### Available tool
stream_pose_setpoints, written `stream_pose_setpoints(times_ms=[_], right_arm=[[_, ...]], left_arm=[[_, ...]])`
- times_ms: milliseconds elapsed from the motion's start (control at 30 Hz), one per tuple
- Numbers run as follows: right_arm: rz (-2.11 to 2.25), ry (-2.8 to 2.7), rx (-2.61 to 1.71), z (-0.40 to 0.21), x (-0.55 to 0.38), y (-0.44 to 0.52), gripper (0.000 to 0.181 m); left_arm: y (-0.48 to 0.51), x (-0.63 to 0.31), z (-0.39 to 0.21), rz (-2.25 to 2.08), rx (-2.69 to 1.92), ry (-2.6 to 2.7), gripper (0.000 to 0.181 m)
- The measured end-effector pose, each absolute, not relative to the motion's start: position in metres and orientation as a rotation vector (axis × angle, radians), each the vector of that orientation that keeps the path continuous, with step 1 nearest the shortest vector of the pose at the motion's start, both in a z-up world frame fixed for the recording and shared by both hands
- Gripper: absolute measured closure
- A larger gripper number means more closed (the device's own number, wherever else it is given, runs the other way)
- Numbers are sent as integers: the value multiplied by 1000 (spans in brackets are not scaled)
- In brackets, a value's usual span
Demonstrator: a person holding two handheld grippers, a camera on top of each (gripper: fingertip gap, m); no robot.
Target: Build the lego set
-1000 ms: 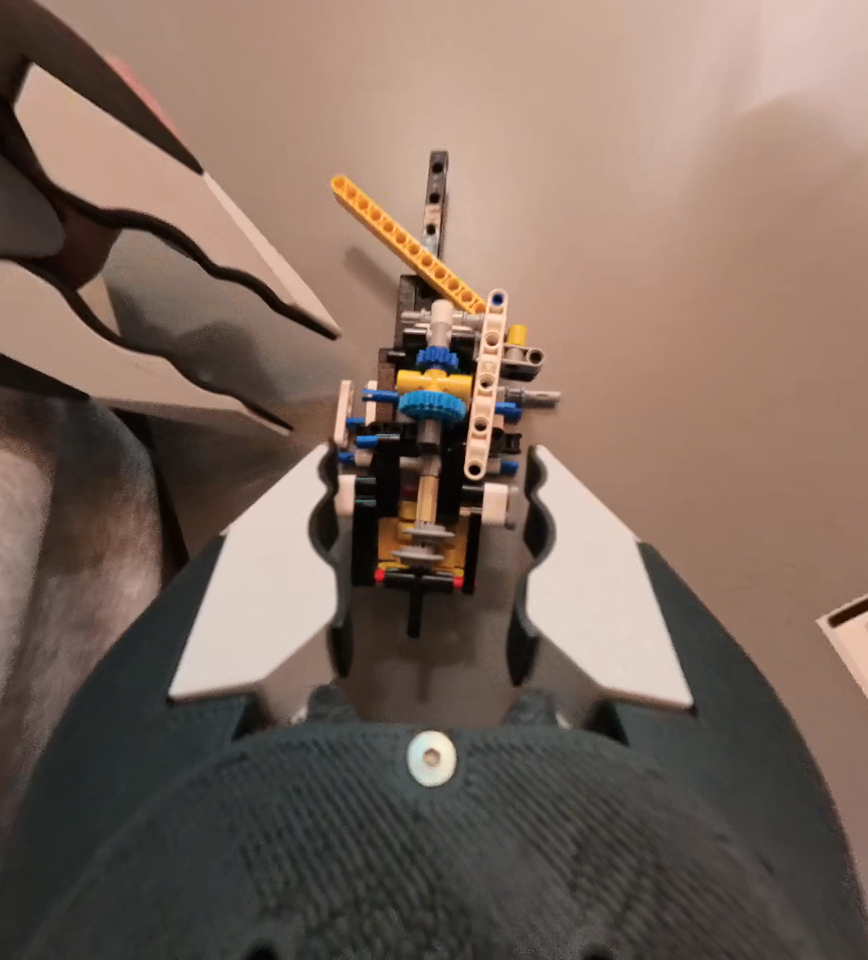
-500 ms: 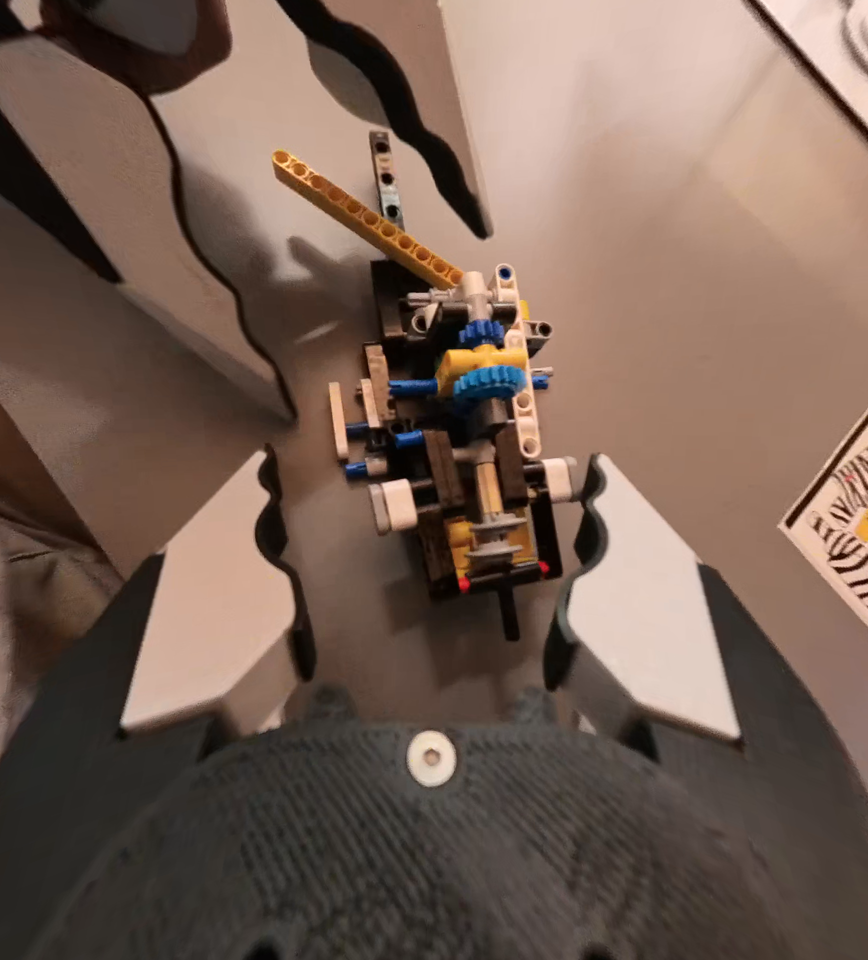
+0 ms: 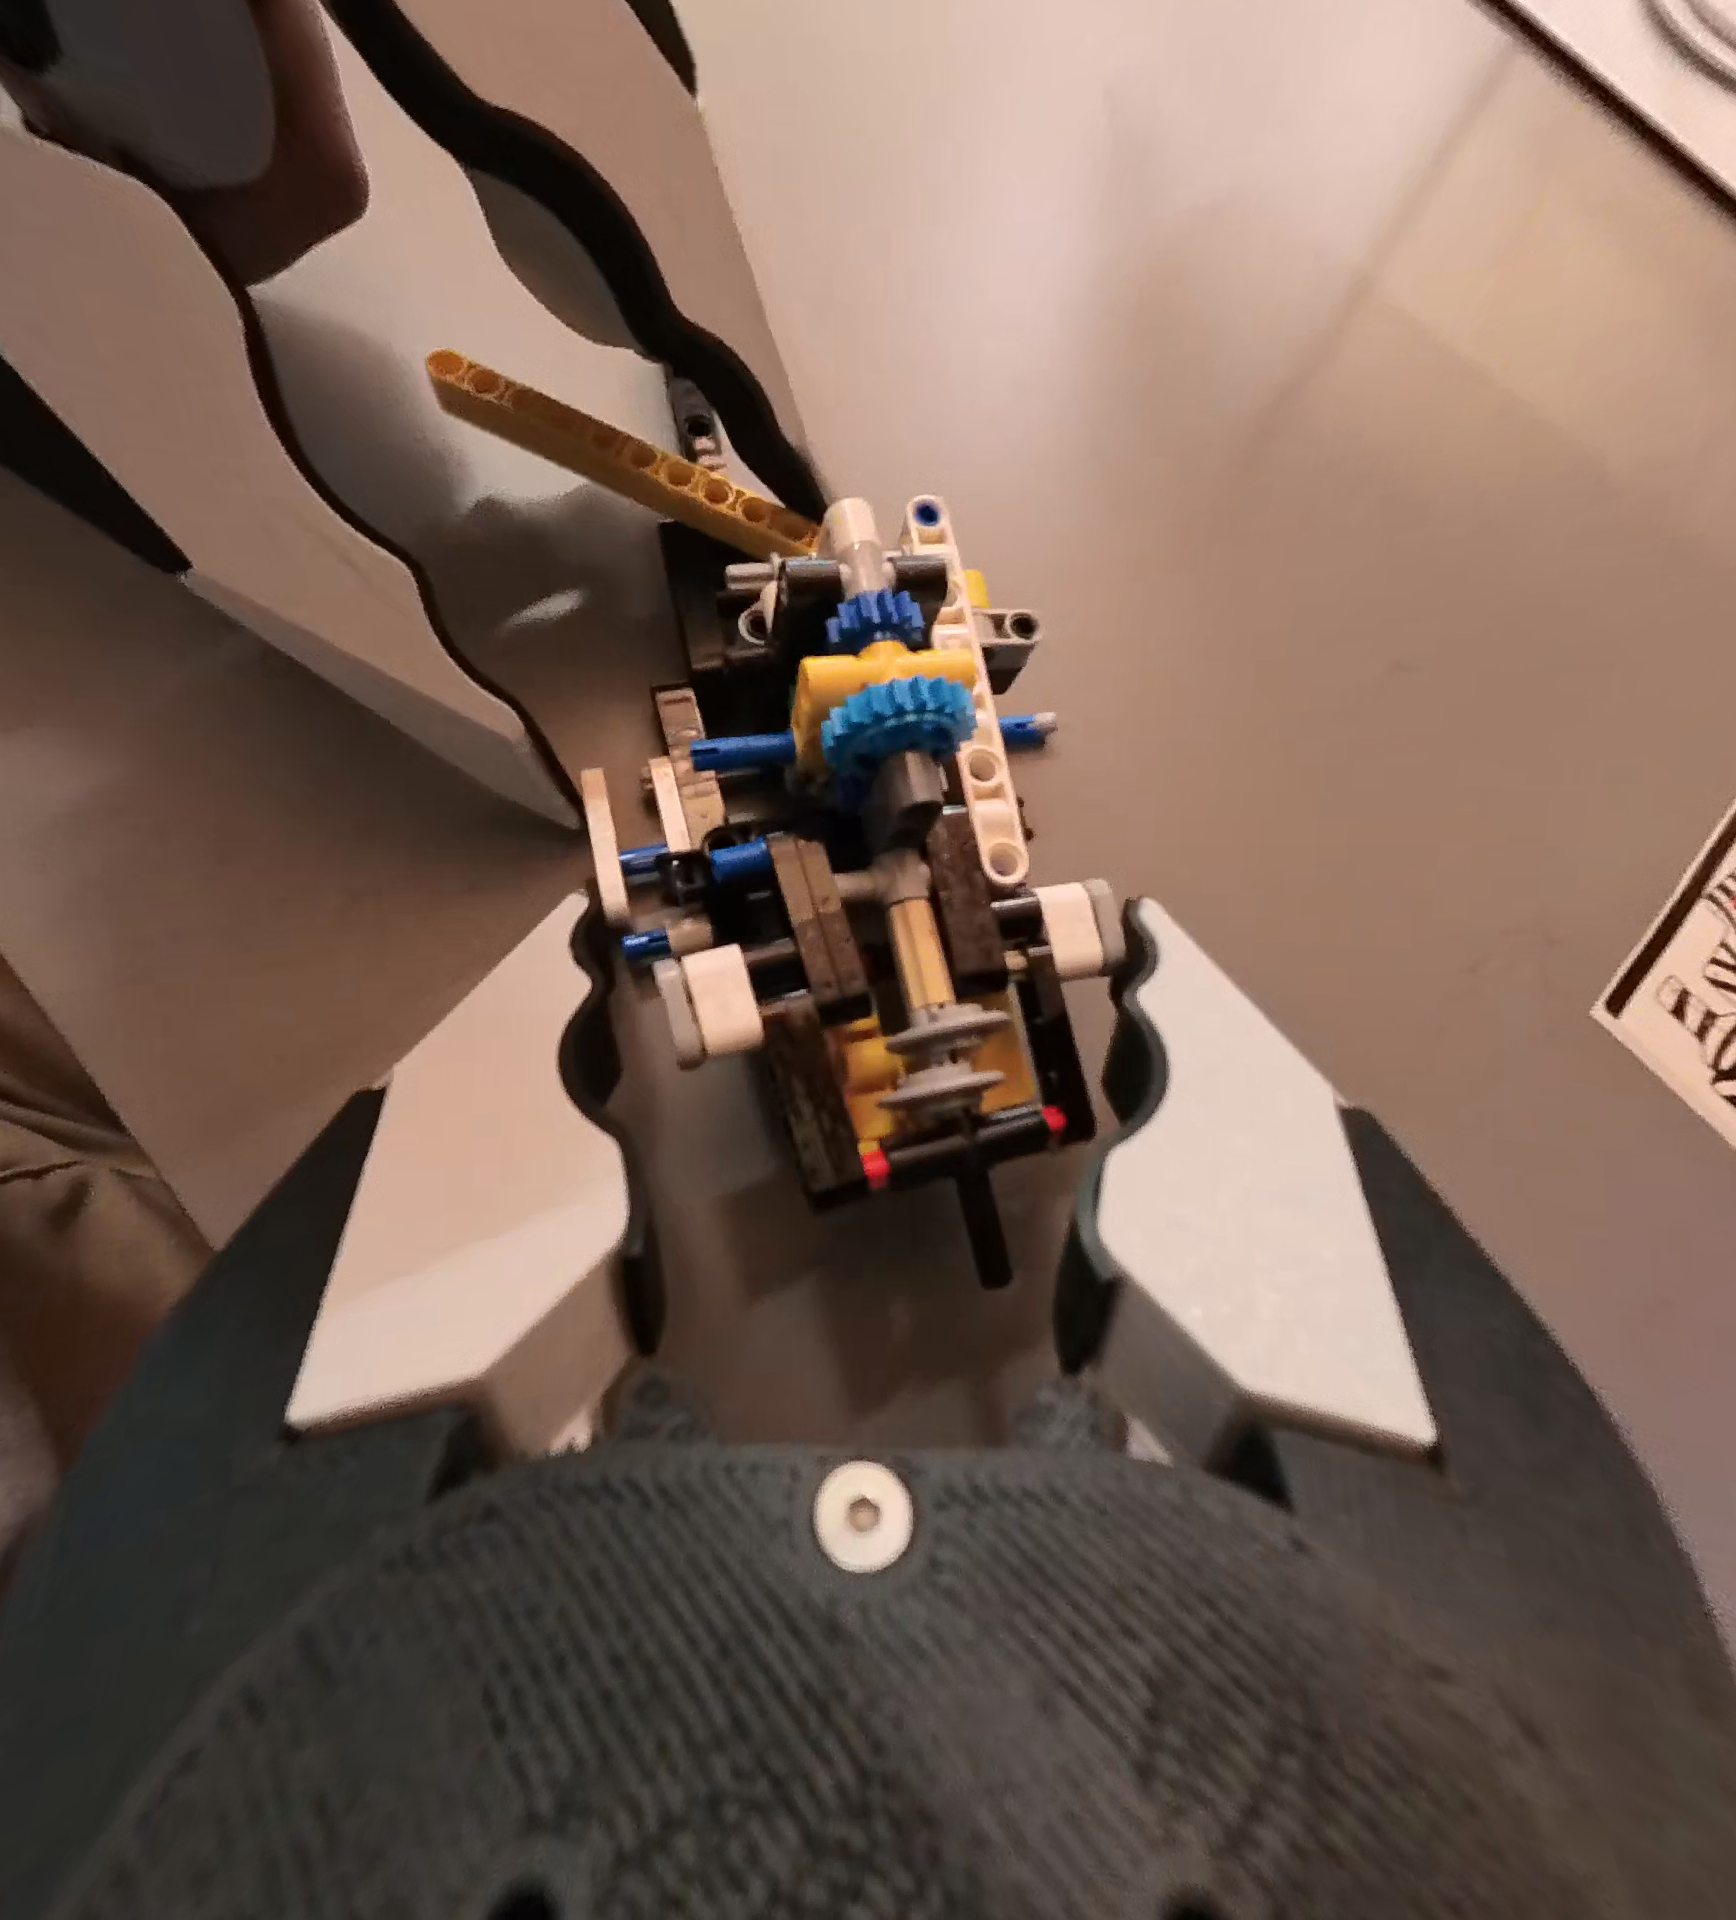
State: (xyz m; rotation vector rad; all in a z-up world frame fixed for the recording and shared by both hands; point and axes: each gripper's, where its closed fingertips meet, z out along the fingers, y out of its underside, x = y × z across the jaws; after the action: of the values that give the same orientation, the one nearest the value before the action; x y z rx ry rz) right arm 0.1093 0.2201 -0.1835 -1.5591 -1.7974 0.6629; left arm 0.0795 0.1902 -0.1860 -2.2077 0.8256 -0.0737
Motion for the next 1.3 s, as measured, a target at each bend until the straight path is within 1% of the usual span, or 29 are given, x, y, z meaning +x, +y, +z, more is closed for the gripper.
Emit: stream_pose_setpoints(times_ms=[167,267,467,500,567,667,733,800,1133,1200,1300], right_arm=[[671,-1810,-1588,-185,110,221,87],[676,-1807,-1591,-185,110,221,88],[666,-1820,-1595,-185,110,222,90],[669,-1823,-1597,-186,111,222,90],[675,-1823,-1605,-186,111,222,90],[678,-1827,-1597,-186,110,222,91],[676,-1833,-1589,-186,110,222,90],[674,-1838,-1583,-186,110,222,90],[675,-1864,-1572,-186,110,221,89],[672,-1862,-1572,-185,110,223,92],[667,-1868,-1573,-186,111,223,92]], left_arm=[[189,82,-185,-107,-2204,808,110],[189,84,-186,-126,-2207,801,116],[189,84,-186,-139,-2210,793,115],[189,84,-186,-141,-2207,795,115],[191,80,-186,-118,-2206,785,107],[191,77,-187,-146,-2217,770,103],[191,74,-188,-151,-2226,761,96],[190,76,-189,-188,-2240,765,102],[188,80,-189,-171,-2259,838,114],[189,80,-189,-180,-2257,833,118],[189,80,-189,-179,-2248,831,117]])
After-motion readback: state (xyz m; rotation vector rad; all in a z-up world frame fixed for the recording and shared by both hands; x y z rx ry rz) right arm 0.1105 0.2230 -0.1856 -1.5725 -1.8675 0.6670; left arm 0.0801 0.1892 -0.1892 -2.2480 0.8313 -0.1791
